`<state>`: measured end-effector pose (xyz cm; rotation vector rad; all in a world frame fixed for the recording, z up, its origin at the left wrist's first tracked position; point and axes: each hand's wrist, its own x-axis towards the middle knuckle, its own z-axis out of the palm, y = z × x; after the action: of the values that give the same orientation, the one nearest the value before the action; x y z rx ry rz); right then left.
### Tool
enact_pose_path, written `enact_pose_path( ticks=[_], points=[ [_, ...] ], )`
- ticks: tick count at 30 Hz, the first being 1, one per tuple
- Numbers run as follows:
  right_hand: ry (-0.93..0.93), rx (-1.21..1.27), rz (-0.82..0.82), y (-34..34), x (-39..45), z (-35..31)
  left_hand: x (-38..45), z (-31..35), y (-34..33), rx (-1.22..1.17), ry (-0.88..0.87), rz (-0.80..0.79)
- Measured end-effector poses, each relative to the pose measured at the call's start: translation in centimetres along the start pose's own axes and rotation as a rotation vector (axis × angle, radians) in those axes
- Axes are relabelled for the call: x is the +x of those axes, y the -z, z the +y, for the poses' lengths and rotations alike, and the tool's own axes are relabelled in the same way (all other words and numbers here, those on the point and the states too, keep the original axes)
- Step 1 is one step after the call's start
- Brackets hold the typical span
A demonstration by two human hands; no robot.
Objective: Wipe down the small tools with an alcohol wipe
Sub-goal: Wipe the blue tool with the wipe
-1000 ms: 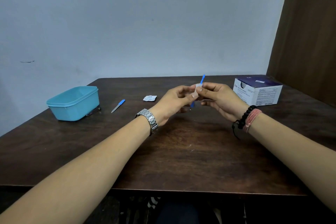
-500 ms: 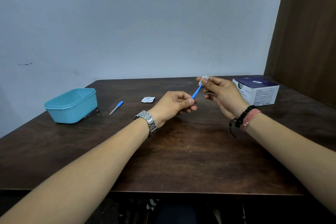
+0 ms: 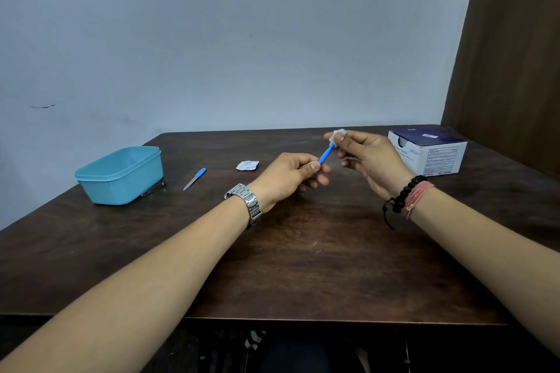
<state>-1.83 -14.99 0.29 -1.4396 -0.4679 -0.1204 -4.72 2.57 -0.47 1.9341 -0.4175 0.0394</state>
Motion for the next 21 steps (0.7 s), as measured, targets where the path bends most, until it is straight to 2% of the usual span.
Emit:
enact_pose_path(
  ticks=[13,19,21],
  points=[
    [0.048,0.044,0.052,0.22,0.08,-0.20,-0.02,0.32,-0.12,-0.001,-0.018,0.015],
    [-0.037,-0.135,-0.102,-0.36,-0.15,0.44,-0.01,0.16,-0.03,0.000,-0.045,0.043],
    [-0.039,-0.154,-0.106,-0.47,-0.21,0.46,-0.01,0.11,-0.07,-0.007,-0.028,0.035]
  ],
)
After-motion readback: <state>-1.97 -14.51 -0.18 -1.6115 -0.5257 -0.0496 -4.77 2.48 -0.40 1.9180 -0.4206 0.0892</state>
